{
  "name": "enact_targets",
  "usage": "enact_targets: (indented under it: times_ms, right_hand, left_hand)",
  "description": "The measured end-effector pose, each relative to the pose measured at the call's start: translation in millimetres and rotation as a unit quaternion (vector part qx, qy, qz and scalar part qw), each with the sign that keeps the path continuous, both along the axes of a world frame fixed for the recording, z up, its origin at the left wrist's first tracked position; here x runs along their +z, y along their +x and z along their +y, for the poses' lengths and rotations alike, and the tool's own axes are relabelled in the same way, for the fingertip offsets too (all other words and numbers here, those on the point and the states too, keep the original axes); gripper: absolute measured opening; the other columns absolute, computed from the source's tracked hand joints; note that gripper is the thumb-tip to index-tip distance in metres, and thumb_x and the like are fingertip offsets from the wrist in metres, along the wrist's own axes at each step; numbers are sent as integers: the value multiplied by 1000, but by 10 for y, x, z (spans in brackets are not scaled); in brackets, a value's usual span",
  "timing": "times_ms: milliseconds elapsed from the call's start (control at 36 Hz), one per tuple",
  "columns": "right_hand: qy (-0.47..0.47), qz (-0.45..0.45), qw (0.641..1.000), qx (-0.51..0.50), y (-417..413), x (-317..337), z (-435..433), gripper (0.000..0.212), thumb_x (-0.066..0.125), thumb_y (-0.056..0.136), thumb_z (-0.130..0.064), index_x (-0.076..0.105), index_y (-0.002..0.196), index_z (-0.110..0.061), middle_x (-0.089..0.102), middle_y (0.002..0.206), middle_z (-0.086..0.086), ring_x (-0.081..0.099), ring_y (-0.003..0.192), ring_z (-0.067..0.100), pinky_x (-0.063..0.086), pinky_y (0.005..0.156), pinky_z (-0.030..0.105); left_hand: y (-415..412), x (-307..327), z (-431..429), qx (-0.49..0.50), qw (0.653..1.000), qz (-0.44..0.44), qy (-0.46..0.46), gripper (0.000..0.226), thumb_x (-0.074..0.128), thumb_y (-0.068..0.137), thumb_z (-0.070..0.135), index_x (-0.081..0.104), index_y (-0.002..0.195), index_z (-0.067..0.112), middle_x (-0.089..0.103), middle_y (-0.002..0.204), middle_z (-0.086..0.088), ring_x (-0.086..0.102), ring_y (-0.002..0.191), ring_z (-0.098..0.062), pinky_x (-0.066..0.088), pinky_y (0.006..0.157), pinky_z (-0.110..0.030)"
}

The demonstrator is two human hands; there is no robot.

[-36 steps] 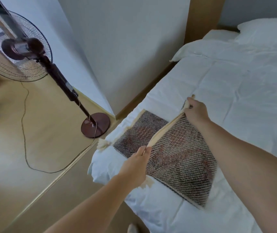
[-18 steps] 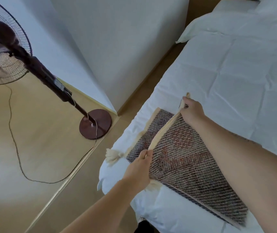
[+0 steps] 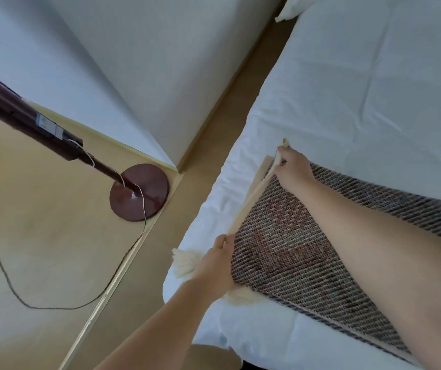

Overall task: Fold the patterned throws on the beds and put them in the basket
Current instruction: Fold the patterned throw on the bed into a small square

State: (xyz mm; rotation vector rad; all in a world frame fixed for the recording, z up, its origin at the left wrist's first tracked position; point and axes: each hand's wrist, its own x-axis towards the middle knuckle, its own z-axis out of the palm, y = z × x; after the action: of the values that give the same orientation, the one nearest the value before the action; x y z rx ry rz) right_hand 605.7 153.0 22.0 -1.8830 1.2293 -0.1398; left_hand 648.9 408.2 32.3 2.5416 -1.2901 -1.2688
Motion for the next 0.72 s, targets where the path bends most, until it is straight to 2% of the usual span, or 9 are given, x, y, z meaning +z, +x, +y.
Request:
enact_targets:
  times_ms: [83, 139, 194, 250, 306, 389, 444, 500, 722]
  right_hand:
    - [5, 4, 1000, 2, 86, -159, 5, 55, 44, 95, -2, 33, 148, -12, 28, 156, 7, 52, 123, 30, 48, 86, 36]
    - [7, 9, 1000, -1, 139, -249, 14, 54, 45, 96, -2, 33, 148, -12, 31, 155, 7, 50, 125, 28, 50, 92, 37]
    - [-9, 20, 1000, 7, 184, -322, 34, 53, 47, 96, -7, 34, 147, -13, 41, 148, 8, 55, 118, 28, 51, 86, 35]
    - [-54, 33, 997, 41, 187, -397, 60, 55, 52, 96, -16, 32, 147, -15, 45, 144, 8, 52, 123, 27, 47, 95, 37]
    - [-114, 85, 984, 112, 113, -495, 73, 65, 51, 97, -28, 19, 152, -13, 29, 155, 9, 31, 141, 27, 30, 114, 41]
    - [-199, 228, 929, 216, -141, -642, 60, 72, 28, 99, -50, -2, 153, -12, -3, 162, 10, -2, 149, 27, 5, 120, 48]
    - [-225, 278, 905, 229, -397, -743, 25, 73, 15, 98, -56, -5, 153, -12, -11, 161, 10, -11, 148, 26, -2, 120, 48]
    - [-227, 304, 900, 213, -702, -826, -26, 75, 7, 96, -59, -5, 153, -11, -13, 160, 10, -14, 147, 25, -5, 119, 48]
    - [-205, 378, 893, 131, -2070, -974, -409, 81, -1, 92, -63, -7, 152, -9, -11, 161, 9, -12, 148, 23, -9, 119, 45]
  left_hand:
    - [52, -97, -23, 1, 1000, 26, 0, 80, 59, 80, 9, 18, 148, 20, 20, 148, 1, 57, 104, -30, 45, 73, -34]
    - [69, -172, -43, -9, 1000, 28, -2, 79, 59, 80, 11, 20, 147, 19, 23, 145, 0, 54, 108, -28, 46, 80, -35]
    - [80, -278, -60, -28, 1000, -6, 2, 78, 56, 80, 11, 17, 148, 20, 22, 147, -1, 43, 119, -26, 42, 95, -34]
    - [74, -386, -87, -45, 997, -56, 10, 82, 52, 82, 16, 8, 151, 19, 8, 157, -6, 22, 138, -29, 24, 114, -36]
    - [34, -465, -138, -76, 992, -99, 1, 81, 42, 89, 28, -6, 153, 17, -16, 160, -7, -9, 147, -30, -2, 121, -40]
    - [-98, -584, -269, -140, 979, -140, -52, 72, 18, 96, 45, -15, 151, 12, -33, 151, -3, -28, 143, -23, -17, 117, -40]
    - [-224, -662, -384, -178, 971, -142, -73, 71, 12, 97, 51, -16, 150, 11, -31, 153, -4, -29, 142, -21, -20, 115, -39]
    - [-365, -747, -507, -217, 962, -145, -80, 71, 9, 98, 53, -14, 150, 11, -25, 158, -7, -27, 144, -21, -19, 115, -40]
    - [-1143, -966, -951, -297, 940, -149, -77, 73, 4, 97, 56, -19, 148, 9, -21, 158, -13, -24, 145, -27, -13, 118, -48]
